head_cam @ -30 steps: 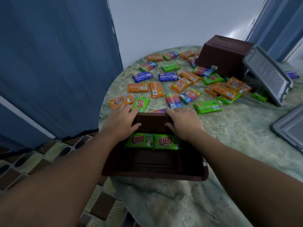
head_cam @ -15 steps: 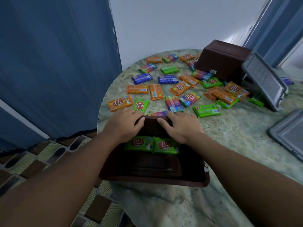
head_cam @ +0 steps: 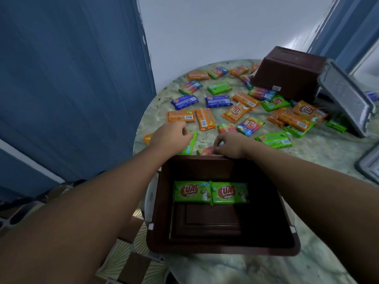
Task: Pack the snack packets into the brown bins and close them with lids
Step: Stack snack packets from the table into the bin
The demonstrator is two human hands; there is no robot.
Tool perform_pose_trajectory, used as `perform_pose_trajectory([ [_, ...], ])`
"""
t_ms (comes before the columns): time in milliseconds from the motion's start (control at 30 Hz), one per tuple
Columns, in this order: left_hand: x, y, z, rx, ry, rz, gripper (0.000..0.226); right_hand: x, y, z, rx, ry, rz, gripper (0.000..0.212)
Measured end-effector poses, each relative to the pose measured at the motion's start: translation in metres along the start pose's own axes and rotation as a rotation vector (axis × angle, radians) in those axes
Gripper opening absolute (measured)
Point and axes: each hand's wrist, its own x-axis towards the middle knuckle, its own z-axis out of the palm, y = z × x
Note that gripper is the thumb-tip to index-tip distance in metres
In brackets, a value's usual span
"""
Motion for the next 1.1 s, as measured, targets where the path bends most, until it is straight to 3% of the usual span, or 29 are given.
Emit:
perform_pose_trajectory([
  [167, 0.026, -0.009, 0.016, 0.157, -0.241, -0.038, 0.009, 0.026, -0.001, -0.005, -0.041, -0.07, 0.008, 0.044],
  [267, 0.037, -0.011, 0.022, 0.349, -0.33, 0.102, 0.031, 0.038, 0.0, 0.001, -0.116, -0.076, -0.004, 0.057],
  [467, 0.06, -0.021, 0.025, 0.681, -0.418, 0.407, 0.048, 0.052, 0.003, 0.011, -0.269, -0.11, -0.047, 0.074],
  [633, 0.067, -0.026, 0.037, 0.784, -0.358, 0.488, 0.084, 0.058, 0.003, 0.022, -0.358, -0.106, -0.058, 0.071],
  [767, 0.069, -0.027, 0.052, 0.857, -0.37, 0.512, 0.081, 0.063, 0.003, 0.023, -0.41, -0.083, -0.052, 0.074],
  [967, 0.083, -0.026, 0.044, 0.848, -0.262, 0.632, 0.062, 0.058, 0.006, 0.024, -0.345, 0.04, -0.031, 0.084],
  [1100, 0.086, -0.022, 0.037, 0.523, -0.243, 0.566, 0.069, 0.043, 0.006, 0.013, -0.178, 0.239, -0.003, 0.094],
])
